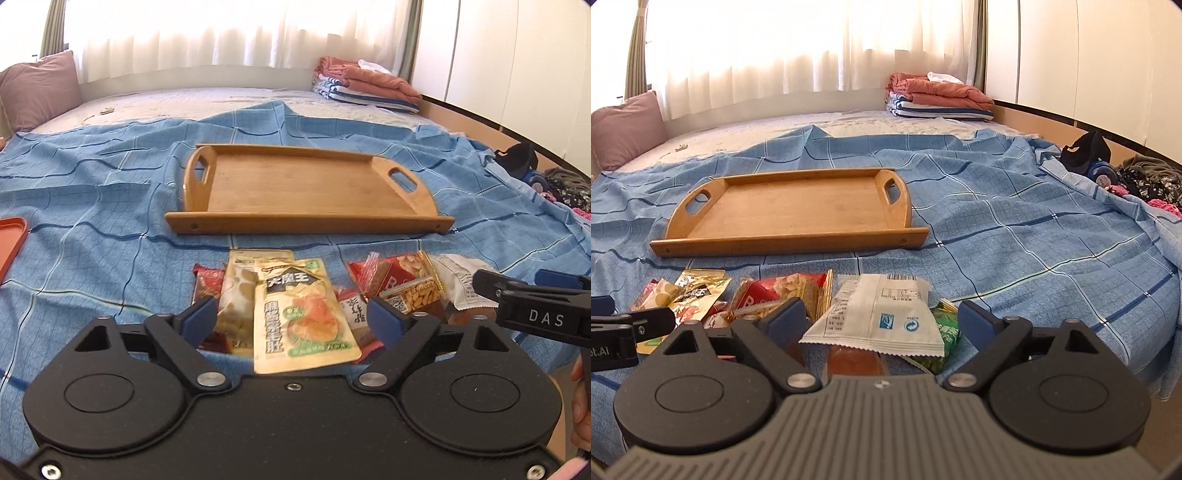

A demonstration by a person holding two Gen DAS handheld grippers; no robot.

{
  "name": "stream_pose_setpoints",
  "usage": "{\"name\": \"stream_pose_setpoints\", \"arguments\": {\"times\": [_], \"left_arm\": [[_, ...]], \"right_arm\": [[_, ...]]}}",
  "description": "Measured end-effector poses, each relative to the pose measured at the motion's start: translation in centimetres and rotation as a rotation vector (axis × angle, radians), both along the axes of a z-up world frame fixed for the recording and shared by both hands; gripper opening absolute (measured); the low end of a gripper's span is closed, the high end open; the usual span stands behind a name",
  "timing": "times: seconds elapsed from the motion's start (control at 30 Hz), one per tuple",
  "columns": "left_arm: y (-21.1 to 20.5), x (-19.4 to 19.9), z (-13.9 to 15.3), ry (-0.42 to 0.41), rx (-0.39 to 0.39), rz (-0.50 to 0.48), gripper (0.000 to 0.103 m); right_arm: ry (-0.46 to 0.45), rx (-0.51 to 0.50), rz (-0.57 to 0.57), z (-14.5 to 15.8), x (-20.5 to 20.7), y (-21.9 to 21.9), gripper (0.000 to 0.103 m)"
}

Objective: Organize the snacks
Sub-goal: 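Grasp the yellow-green snack bag with the left tool while the right tool grasps the white bread packet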

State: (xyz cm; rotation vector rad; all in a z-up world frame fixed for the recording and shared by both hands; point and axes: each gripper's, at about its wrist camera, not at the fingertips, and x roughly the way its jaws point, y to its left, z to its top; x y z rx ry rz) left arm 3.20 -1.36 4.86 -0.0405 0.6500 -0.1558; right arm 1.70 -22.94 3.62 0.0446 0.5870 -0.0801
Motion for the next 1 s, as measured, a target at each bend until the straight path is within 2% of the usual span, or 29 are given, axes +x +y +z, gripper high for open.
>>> {"name": "stream_pose_setpoints", "arguments": {"times": [0.2,0.37,0.43,0.63,0.8,0.9,1.0], "left_arm": [[-0.5,1.3,-0.7,0.008,0.003,-0.02,0.074],[-0.6,2.0,-1.8,0.042,-0.006,-0.016,0.055],[-0.7,2.1,-2.1,0.044,-0.004,-0.019,0.052],[-1.0,2.5,-2.5,0.036,-0.005,-0.009,0.054],[-0.6,3.0,-3.1,0.046,-0.02,0.032,0.066],[-0.3,3.4,-3.4,0.063,-0.043,0.043,0.067],[-0.3,3.7,-3.6,0.058,-0.033,0.041,0.067]], "right_arm": [[0.007,-0.002,0.037,-0.7,1.5,0.0,0.095],[0.016,-0.035,0.05,-1.6,2.1,0.4,0.095],[0.022,-0.042,0.051,-2.0,2.3,0.5,0.095],[0.014,-0.06,0.05,-2.8,2.4,0.7,0.095],[-0.001,-0.041,0.038,-3.2,2.6,0.4,0.094],[-0.007,-0.042,0.036,-3.5,2.9,0.4,0.093],[-0.009,-0.052,0.037,-3.7,3.2,0.6,0.093]]}}
